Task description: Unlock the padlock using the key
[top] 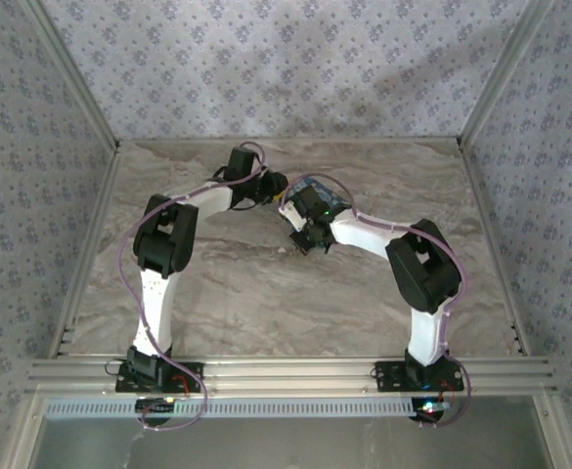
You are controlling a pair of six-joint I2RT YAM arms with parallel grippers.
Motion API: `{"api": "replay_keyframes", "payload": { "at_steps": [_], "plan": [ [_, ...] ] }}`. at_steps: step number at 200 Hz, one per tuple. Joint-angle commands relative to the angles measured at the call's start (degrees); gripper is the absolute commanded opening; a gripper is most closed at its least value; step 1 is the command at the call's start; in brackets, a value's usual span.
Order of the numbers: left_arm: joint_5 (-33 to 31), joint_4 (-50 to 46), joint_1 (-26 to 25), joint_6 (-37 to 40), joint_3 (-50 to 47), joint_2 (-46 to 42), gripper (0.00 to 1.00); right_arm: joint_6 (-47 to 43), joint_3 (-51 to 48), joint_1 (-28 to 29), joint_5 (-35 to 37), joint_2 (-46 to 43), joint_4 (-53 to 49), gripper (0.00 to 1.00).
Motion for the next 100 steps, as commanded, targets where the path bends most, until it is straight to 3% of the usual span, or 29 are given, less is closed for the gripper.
{"api": "replay_keyframes", "payload": {
  "at_steps": [1,44,100],
  "plan": [
    [2.72,-0.89,-0.99,0.46,-0.51,-0.33,0.27,-2.96,1.93,-0.12,-2.05,1.15,1.74,0.00],
    [2.49,-0.90,-0.90,0.46,-1.17,-0.28,0.25,-0.90,3.86,-0.15,-2.43,0.66,2.03,0.00],
    [2.57,-0.57,-0.82,0.33,-0.99,-0.22,0.23,-1.92,-6.39,0.83,2.41,-3.84,5.71,0.00]
  ]
}}
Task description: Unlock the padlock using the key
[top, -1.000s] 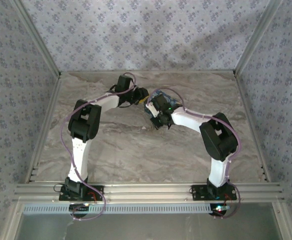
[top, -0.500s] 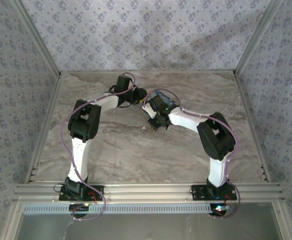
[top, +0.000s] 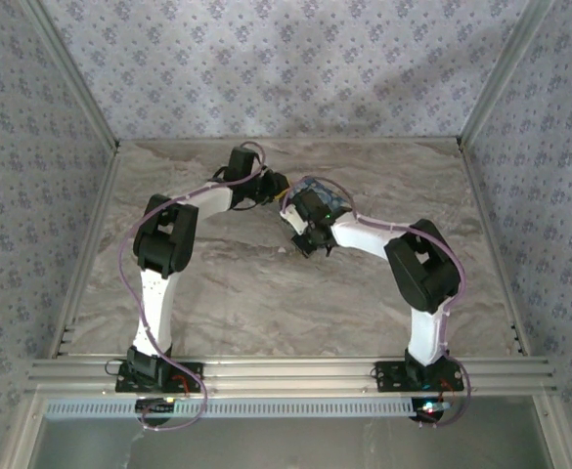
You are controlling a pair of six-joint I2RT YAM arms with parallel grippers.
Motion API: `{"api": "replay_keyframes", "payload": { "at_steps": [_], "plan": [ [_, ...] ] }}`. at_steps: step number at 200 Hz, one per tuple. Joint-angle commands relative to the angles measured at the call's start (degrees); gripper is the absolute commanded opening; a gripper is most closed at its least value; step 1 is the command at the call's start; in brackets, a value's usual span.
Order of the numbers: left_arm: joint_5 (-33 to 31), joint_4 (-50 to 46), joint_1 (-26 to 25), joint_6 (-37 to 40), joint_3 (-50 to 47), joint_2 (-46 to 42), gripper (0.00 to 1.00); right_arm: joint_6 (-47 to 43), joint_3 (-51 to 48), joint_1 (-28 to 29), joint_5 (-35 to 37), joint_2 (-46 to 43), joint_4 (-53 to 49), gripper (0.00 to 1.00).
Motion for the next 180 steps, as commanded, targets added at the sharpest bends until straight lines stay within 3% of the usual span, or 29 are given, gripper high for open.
{"api": "replay_keyframes", "payload": {
  "at_steps": [1,70,139,180],
  "plan": [
    [2.19,-1.44,-0.75,0.33,-0.59,-0.20,0.23,-1.30,-2.73,0.98,2.19,-3.22,2.73,0.00],
    [2.93,-1.93,-2.13,0.22,-0.12,0.72,0.20,-3.66,8.59,0.90,2.14,1.98,1.41,0.00],
    [3.15,-1.21,-1.00,0.39,-1.69,-0.27,0.17,-5.50,3.56,1.45,3.48,0.22,3.08,0.00],
    [4.31,-1.32,-2.72,0.34,-1.45,0.82,0.11,-3.27,11.85,1.43,1.04,4.49,1.77,0.00]
  ]
}}
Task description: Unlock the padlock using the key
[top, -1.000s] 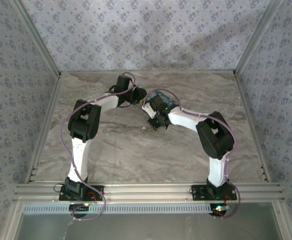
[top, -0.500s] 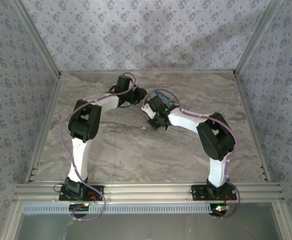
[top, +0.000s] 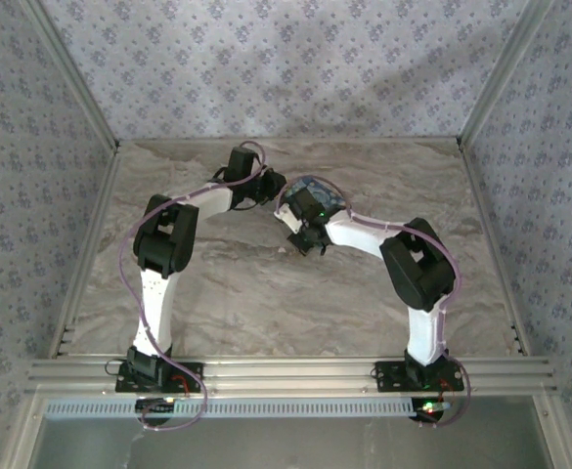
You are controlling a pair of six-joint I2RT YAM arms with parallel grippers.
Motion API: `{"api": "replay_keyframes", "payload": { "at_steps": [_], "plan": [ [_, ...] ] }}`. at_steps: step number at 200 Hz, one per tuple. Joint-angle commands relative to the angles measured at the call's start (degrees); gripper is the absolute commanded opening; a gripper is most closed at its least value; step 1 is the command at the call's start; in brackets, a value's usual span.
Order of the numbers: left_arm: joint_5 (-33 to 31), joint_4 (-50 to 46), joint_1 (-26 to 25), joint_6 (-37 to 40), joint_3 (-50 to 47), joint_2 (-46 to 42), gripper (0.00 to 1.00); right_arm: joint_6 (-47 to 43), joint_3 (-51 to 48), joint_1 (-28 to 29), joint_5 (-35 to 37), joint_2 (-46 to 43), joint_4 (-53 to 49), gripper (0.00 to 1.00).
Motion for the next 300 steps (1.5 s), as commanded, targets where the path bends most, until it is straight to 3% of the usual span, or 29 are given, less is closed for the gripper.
{"api": "replay_keyframes", "payload": {
  "at_steps": [1,53,130,202,222,279,300],
  "plan": [
    [4.77,-3.27,-2.62,0.38,-0.97,0.83,0.11,0.10,6.82,0.11,-2.11,1.96,4.56,0.00],
    [3.68,-0.91,-1.86,-0.52,-4.09,-0.79,0.10,10.32,5.83,-0.61,-8.19,0.62,-0.07,0.00],
    [3.19,0.80,-1.83,-1.14,-5.14,-0.67,0.10,22.36,-0.56,0.24,-0.34,-4.88,-8.32,0.00],
    [3.20,0.14,-2.42,-0.42,-5.26,-0.67,0.10,27.39,12.75,-0.41,-7.04,1.19,-28.95,0.00],
    [3.78,-0.47,-2.98,-0.09,-4.44,-0.15,0.10,27.87,13.85,-0.61,-5.67,2.55,-28.27,0.00],
    [4.22,-1.31,-4.02,-0.07,-3.24,0.56,0.10,29.87,12.09,-0.47,-11.15,5.48,-28.10,0.00],
    [4.40,-1.41,-4.39,0.06,-3.28,0.71,0.10,29.69,10.68,1.12,-7.11,3.56,-23.28,0.00]
  ]
}}
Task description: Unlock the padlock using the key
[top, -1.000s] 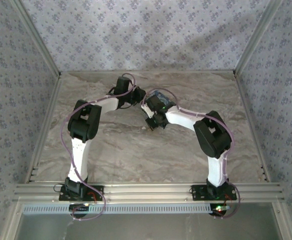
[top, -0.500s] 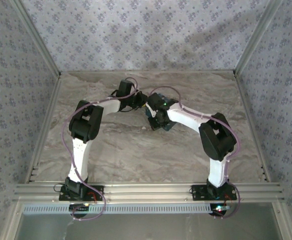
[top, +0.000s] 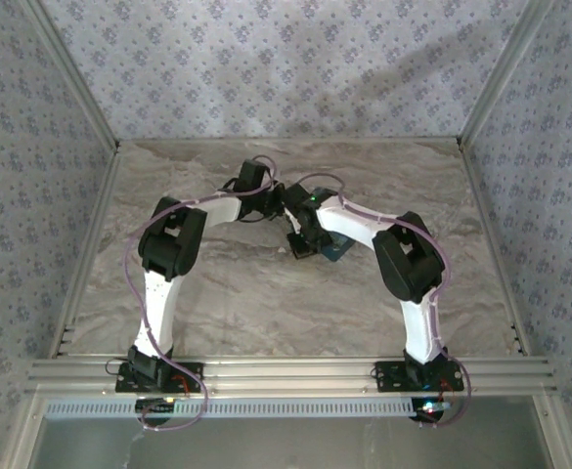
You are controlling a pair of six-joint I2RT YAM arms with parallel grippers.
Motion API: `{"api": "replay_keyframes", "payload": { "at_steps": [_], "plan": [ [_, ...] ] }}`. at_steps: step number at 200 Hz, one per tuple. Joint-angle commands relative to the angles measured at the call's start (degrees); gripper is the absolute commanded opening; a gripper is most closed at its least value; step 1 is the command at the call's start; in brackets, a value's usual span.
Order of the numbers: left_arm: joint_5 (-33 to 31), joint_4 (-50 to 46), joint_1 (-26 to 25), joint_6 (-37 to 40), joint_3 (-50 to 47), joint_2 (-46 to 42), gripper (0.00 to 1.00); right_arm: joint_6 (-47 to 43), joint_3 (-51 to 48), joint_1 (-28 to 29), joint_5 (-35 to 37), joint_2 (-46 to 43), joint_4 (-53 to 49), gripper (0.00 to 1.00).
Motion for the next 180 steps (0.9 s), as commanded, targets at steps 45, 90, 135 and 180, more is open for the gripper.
{"api": "replay_keyframes", "payload": {
  "at_steps": [45,90,135,180],
  "plan": [
    [1.51,-0.50,0.01,0.23,-0.54,0.00,0.10,-0.78,-1.28,2.86,4.04,-5.60,8.43,0.00],
    [-0.86,3.02,3.50,-0.74,-7.28,-7.29,0.18,-1.72,-10.63,3.10,4.10,-15.23,11.51,0.00],
    [-4.08,4.39,5.60,0.63,-17.02,-17.20,0.30,0.21,-19.36,1.71,7.22,-28.11,10.00,0.00],
    [-7.31,3.59,5.26,2.99,-25.67,-26.50,0.39,6.22,-25.53,-7.49,9.03,-38.69,7.24,0.00]
  ]
}}
